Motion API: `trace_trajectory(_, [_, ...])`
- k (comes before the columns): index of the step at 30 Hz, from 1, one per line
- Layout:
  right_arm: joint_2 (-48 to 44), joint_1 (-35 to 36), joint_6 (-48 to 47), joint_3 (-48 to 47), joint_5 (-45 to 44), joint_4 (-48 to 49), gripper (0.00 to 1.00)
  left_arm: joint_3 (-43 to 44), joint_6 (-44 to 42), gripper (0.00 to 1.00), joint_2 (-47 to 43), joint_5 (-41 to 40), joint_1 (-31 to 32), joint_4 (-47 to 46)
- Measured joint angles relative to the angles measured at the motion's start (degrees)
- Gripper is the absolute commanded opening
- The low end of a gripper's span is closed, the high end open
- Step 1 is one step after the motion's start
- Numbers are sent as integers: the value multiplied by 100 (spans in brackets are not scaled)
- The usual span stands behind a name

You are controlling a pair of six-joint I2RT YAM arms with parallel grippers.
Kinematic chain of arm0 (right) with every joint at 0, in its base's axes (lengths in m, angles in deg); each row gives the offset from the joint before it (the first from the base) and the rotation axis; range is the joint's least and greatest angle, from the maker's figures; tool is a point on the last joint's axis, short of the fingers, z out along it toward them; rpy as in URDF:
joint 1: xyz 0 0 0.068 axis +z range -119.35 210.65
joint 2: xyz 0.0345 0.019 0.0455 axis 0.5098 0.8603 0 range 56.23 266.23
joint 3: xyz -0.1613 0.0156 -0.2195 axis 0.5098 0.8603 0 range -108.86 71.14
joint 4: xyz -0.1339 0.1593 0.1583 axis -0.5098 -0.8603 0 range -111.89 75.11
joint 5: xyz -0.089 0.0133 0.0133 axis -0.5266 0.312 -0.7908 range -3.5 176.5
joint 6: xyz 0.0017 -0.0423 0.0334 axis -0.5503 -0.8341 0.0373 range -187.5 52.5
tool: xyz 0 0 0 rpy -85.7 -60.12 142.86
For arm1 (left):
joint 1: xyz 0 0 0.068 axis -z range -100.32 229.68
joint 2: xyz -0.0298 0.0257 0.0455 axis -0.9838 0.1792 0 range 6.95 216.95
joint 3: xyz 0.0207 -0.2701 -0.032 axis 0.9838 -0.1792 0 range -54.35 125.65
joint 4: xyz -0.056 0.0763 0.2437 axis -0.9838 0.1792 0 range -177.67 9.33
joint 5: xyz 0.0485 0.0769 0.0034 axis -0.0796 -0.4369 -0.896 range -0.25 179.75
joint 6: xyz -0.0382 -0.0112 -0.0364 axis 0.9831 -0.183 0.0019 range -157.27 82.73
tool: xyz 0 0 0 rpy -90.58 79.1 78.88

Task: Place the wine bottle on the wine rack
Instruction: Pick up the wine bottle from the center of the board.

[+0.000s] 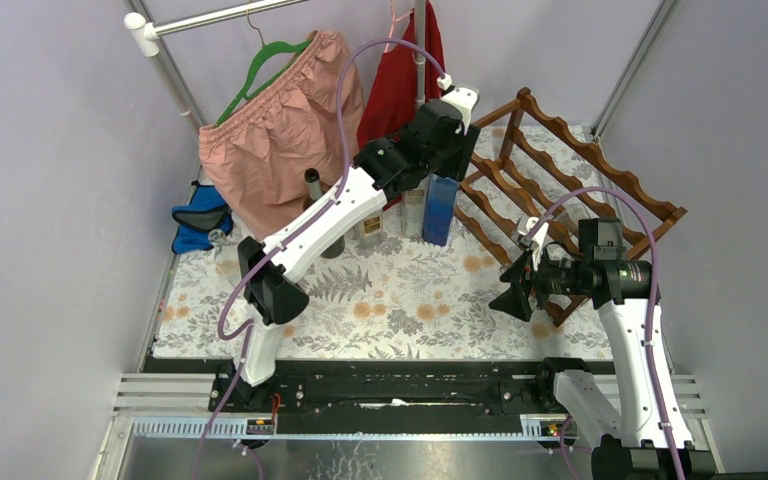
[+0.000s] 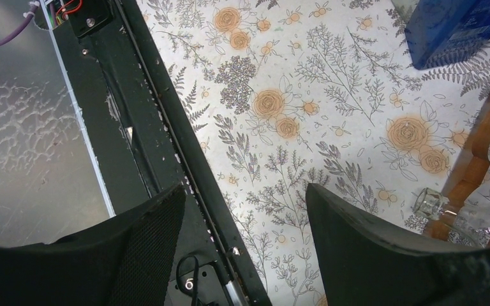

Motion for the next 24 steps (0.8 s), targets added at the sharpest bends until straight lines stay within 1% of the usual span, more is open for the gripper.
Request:
trace_trajectory(2, [0, 0, 0, 0, -2, -26, 77, 0, -15, 53, 0, 0, -11, 2])
trace_trajectory(3, [0, 0, -2, 0, -2, -37, 77, 0, -24, 48, 0, 9, -15, 2])
trace_trajectory(5, [0, 0, -2, 0, -2, -63, 77, 0, -55, 30, 0, 22, -28, 7])
trace_trajectory(6, [0, 0, -2, 0, -2, -68, 77, 0, -83, 24, 0, 46, -37, 9])
trace_trajectory(9, [0, 0, -24, -2, -2, -94, 77, 0, -118, 12, 0, 179, -37, 9])
trace_trajectory(12, [-4, 0, -72, -13, -13, -162, 78, -44, -192, 8, -26, 387, -42, -22])
trace_trajectory(15, [-2, 0, -127, -107, -57, -275, 81, -579, -376, 6, -367, 713, -48, -293])
trace_trajectory(19, [-15, 2, -208, -372, -131, -339, 90, -1853, -822, 5, -1290, 1167, 33, -660])
trace_trajectory(23, [33, 2, -350, -614, -157, -404, 99, -3539, -1578, 4, -2559, 1746, 236, -1088])
trace_trajectory(24, [74, 2, -411, -675, -149, -431, 100, -3805, -1705, 3, -2771, 1875, 262, -1161])
